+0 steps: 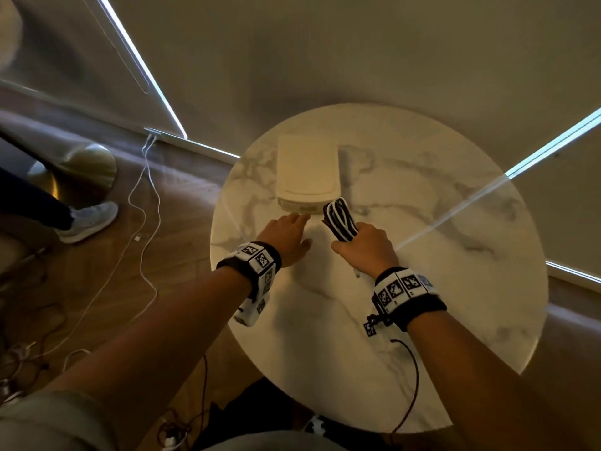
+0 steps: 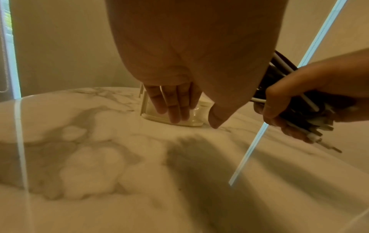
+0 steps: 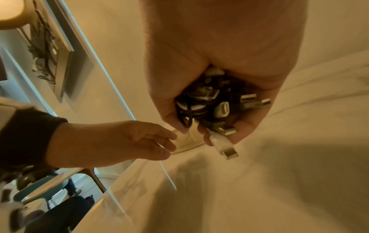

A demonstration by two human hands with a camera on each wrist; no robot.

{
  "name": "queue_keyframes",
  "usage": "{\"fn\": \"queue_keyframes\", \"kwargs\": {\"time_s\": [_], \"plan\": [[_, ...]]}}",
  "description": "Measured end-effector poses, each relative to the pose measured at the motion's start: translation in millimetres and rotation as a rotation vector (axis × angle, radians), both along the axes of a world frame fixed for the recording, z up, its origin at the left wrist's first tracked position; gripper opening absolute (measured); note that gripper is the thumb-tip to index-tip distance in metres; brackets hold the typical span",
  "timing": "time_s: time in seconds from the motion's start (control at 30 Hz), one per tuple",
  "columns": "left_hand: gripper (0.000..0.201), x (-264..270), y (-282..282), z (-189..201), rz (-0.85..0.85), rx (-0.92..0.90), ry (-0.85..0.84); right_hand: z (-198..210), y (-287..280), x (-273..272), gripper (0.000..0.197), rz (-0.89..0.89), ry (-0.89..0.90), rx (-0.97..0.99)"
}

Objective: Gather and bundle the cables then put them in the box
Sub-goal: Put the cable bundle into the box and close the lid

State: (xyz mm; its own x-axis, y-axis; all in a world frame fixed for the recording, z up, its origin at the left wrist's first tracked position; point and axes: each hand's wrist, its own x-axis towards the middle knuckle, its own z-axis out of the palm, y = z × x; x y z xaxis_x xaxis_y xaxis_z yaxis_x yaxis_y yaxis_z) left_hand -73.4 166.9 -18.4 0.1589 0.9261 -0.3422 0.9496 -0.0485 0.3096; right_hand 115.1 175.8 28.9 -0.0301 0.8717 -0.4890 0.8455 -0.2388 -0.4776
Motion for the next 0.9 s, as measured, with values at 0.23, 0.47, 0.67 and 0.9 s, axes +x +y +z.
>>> {"fn": "queue_keyframes", "kwargs": {"time_s": [0.23, 0.47, 0.67, 0.9], "plan": [[0.069, -5, 13, -20, -0.032, 0.027, -0.035, -19, 18, -15, 0.02, -0.088, 0.091, -0.017], [0.068, 0, 22, -30, -0.018, 0.064, 0.046, -31, 28, -13, 0.022, -0.117, 0.156, -0.024], [0.064, 2, 28, -33, 0.039, 0.045, 0.061, -35, 27, -5, 0.018, -0.079, 0.18, -0.044], [0.055, 5, 29, -29, 0.106, 0.071, 0.05, -38, 27, -1, 0.018, -0.066, 0.193, -0.066]]}}
